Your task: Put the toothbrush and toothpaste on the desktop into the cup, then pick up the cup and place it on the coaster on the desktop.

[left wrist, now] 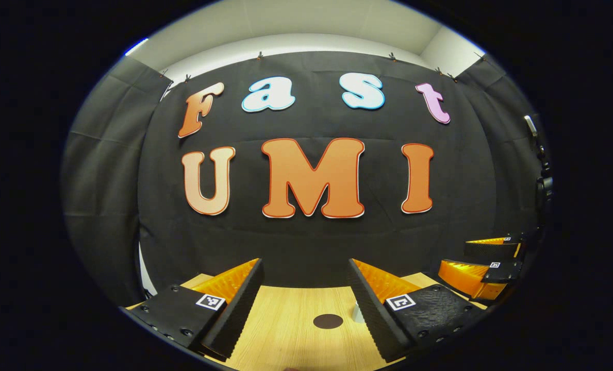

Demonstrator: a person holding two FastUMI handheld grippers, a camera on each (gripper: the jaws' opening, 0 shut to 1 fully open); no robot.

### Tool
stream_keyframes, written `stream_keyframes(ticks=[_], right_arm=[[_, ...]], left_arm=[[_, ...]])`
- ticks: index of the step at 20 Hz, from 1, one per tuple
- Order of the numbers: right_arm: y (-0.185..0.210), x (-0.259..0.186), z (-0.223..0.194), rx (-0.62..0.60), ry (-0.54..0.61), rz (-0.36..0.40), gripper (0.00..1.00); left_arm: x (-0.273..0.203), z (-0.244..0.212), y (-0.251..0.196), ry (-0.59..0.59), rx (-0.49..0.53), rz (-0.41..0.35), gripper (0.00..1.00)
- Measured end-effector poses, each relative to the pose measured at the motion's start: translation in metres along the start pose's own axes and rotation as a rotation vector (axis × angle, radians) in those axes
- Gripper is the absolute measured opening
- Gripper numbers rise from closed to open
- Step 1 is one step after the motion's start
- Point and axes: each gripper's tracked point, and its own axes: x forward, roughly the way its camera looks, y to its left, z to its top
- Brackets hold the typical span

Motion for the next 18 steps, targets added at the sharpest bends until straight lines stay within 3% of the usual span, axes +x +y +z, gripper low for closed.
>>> stream_keyframes(ticks=[4,7,18], right_arm=[[0.013,-0.009,-0.003,0.008,0.012,0.046,0.96],[0.017,-0.017,0.001,0.022,0.021,0.036,0.96],[0.035,-0.051,0.015,-0.027,-0.021,-0.122,0.96]], left_arm=[[-0.011,0.0,0.006,0.012,-0.013,0.036,0.96],[-0.02,0.002,0.011,0.012,-0.027,0.024,0.96],[-0.045,-0.009,0.047,0.009,-0.008,-0.109,0.97]])
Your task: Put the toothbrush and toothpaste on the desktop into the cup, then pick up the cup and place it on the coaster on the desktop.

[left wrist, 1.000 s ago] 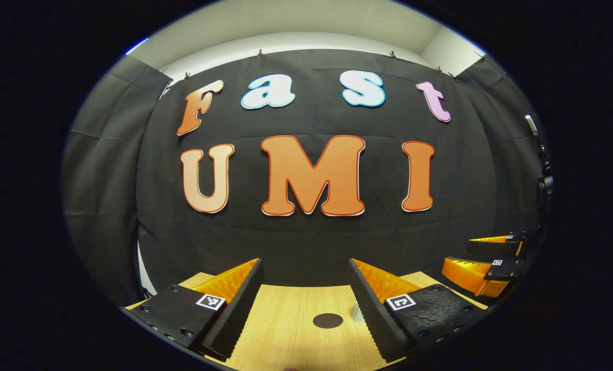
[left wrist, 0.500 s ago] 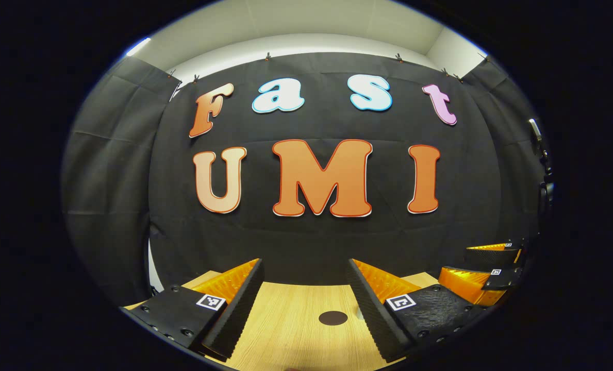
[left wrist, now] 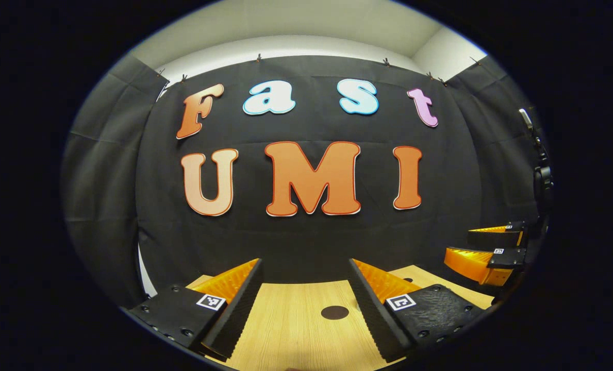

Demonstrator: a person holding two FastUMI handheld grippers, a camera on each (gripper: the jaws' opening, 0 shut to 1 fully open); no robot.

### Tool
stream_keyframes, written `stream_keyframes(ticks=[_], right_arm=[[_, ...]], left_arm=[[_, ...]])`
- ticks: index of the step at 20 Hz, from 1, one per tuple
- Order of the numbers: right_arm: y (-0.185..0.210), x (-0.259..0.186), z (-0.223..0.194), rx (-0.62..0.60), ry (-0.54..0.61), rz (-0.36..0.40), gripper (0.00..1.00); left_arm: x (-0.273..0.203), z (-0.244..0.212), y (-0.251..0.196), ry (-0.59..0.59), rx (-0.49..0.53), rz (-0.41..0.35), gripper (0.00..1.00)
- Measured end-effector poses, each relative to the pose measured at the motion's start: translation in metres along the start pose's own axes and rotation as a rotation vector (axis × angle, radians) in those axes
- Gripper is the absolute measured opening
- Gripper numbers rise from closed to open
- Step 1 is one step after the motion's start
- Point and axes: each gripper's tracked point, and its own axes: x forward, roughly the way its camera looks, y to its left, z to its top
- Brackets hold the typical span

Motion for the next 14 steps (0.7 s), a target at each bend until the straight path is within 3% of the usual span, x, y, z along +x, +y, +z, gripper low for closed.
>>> stream_keyframes(ticks=[8,14], right_arm=[[0.006,-0.017,-0.025,-0.012,0.049,0.018,0.97],[-0.021,-0.015,-0.043,0.007,0.057,0.06,0.97]], left_arm=[[-0.013,-0.036,-0.014,0.058,-0.001,-0.024,0.97],[-0.008,-0.039,-0.04,0.02,0.049,0.002,0.96]])
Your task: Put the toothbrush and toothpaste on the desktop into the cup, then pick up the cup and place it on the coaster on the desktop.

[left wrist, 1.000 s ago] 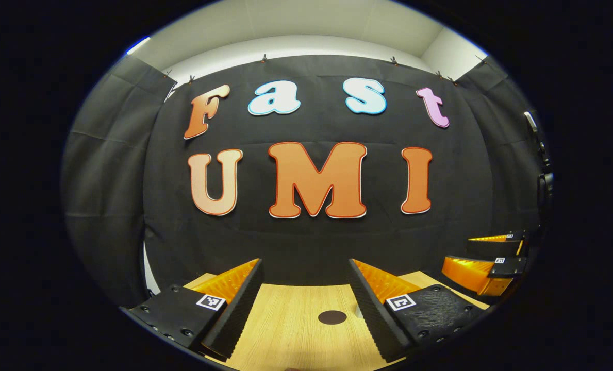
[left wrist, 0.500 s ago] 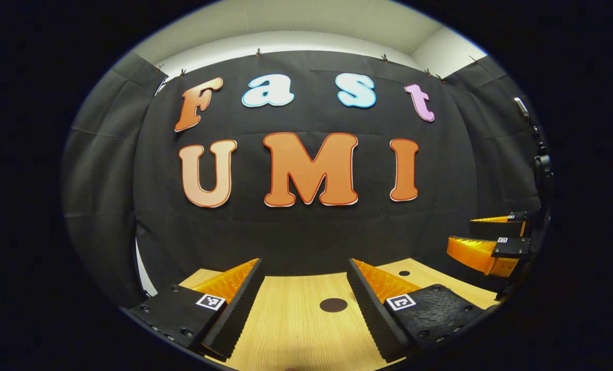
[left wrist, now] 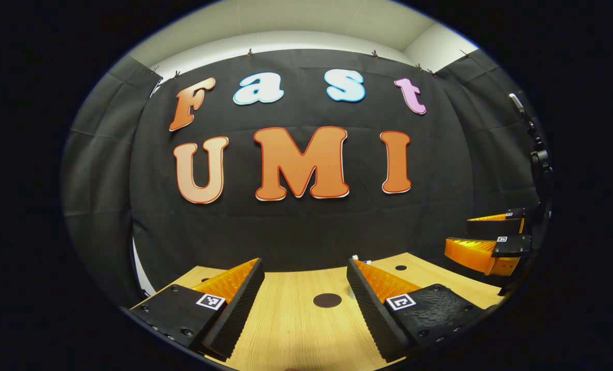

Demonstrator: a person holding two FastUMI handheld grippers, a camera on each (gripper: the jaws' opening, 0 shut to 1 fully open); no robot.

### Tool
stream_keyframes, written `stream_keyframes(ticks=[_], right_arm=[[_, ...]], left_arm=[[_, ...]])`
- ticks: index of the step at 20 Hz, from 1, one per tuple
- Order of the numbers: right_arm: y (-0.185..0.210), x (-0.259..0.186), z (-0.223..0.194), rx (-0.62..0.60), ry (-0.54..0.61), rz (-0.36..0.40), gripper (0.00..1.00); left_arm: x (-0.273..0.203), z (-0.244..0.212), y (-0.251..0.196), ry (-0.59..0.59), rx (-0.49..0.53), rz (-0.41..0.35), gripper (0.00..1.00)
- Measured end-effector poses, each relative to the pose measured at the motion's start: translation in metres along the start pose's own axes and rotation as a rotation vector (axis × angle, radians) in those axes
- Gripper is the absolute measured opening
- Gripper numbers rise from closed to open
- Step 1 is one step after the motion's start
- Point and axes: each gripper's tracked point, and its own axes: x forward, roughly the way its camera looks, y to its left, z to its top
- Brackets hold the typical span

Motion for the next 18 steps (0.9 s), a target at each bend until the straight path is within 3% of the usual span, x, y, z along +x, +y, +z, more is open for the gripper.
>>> stream_keyframes(ticks=[4,8,13,18], right_arm=[[-0.015,0.0,-0.001,0.004,-0.004,0.049,0.97],[-0.043,-0.002,-0.009,0.035,-0.007,0.035,0.97],[-0.131,-0.019,-0.05,0.02,0.038,-0.07,0.97],[-0.24,-0.04,-0.116,0.033,0.102,-0.203,0.98]], left_arm=[[0.003,0.0,-0.016,0.01,-0.016,0.057,0.96],[0.01,0.008,-0.051,-0.009,0.021,0.051,0.96],[0.03,0.001,-0.141,-0.02,0.048,0.015,0.96],[0.051,-0.025,-0.27,-0.071,0.011,-0.104,0.96]])
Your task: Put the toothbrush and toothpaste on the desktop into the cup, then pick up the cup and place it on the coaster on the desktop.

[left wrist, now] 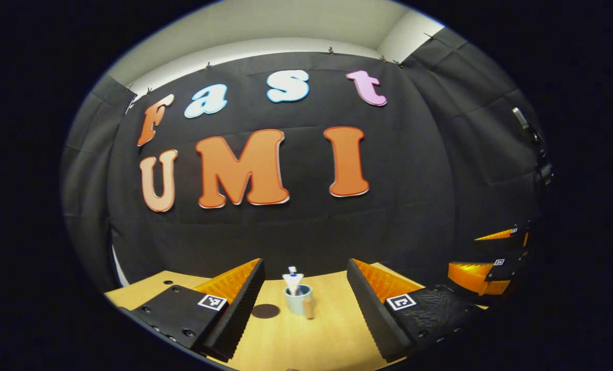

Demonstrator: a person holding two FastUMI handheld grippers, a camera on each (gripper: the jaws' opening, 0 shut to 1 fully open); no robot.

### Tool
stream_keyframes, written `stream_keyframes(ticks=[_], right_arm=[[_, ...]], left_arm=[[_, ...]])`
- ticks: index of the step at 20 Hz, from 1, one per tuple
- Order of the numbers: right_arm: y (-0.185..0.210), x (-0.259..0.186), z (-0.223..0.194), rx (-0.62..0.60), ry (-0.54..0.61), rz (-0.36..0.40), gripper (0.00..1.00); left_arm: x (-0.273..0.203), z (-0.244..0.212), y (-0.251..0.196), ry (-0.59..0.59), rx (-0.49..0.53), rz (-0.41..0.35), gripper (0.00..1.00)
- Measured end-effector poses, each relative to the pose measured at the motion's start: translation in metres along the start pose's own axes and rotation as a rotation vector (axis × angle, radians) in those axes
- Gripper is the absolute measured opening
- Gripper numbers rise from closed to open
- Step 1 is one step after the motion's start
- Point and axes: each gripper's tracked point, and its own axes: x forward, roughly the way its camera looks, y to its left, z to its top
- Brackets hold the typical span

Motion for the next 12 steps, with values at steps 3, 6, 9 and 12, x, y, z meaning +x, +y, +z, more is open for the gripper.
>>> stream_keyframes(ticks=[3,6,9,12], right_arm=[[-0.048,-0.003,-0.016,-0.024,0.011,-0.083,0.97],[-0.049,-0.009,-0.006,-0.009,0.002,-0.074,0.97],[-0.017,-0.007,0.003,-0.016,0.007,-0.013,0.97],[0.041,0.01,0.009,0.003,0.024,0.092,0.97]], left_arm=[[0.016,-0.01,-0.046,-0.021,-0.005,-0.043,0.99],[0.017,-0.008,-0.045,0.005,-0.031,-0.037,0.99],[0.006,0.001,-0.002,0.034,0.024,0.016,0.98],[-0.007,-0.004,0.053,0.102,0.028,0.083,0.98]])
